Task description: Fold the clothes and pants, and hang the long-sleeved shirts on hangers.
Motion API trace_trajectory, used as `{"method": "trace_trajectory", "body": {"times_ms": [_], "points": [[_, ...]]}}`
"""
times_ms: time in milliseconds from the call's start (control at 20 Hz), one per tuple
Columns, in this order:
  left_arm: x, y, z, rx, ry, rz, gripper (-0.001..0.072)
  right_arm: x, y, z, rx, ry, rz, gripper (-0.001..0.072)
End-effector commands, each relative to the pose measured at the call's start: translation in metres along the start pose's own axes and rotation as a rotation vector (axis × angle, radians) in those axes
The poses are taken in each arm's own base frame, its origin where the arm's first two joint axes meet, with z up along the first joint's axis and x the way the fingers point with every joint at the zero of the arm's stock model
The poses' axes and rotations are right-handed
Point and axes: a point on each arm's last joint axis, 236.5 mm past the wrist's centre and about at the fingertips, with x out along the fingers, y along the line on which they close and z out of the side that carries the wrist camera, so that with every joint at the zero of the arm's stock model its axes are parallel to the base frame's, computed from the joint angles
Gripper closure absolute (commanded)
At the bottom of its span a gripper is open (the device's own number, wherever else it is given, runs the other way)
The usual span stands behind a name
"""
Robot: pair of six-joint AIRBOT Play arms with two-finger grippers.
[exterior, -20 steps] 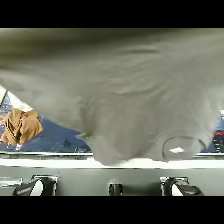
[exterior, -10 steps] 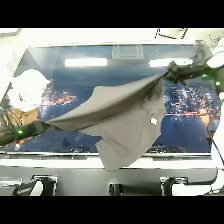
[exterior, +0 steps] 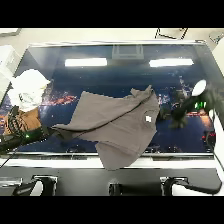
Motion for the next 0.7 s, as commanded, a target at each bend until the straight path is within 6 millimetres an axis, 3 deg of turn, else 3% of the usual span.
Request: {"method": "trace_trajectory", "body": {"times_ms": [0,100,250,400,500,550,600,650], "points": [[0.001,0.000,0.001,0.004,-0.005,0.000,0.0686,0.080,0.000,-0.085,0.070,0.096,0.140,0.0022],[0.001,0.000,0.001,0.004,-0.005,0.000,0.0686,0.104,0.019,-0.099,0.142,0.052,0.273,0.0029],[0.001,0.000,0.001,0.004,-0.005,0.000,0.0686,0.124,0.034,-0.102,0.134,0.000,0.290,0.0042],[0.000,-0.002,0.001,0.000,-0.006,-0.011,0.0686,0.133,0.065,-0.084,0.105,-0.103,0.311,0.0046],[0.000,-0.005,0.002,-0.003,-0.011,-0.021,0.0686,0.126,0.083,-0.060,0.088,-0.211,0.341,0.0149],[0.000,-0.005,0.002,-0.003,-0.012,-0.021,0.0686,0.117,0.089,-0.050,0.070,-0.247,0.346,0.0246],[-0.001,-0.005,0.003,0.000,-0.016,-0.021,0.0686,0.107,0.095,-0.042,0.037,-0.275,0.344,0.0544],[-0.002,-0.007,0.006,0.007,-0.022,-0.021,0.0687,0.092,0.105,-0.034,-0.013,-0.299,0.342,0.0666]]}}
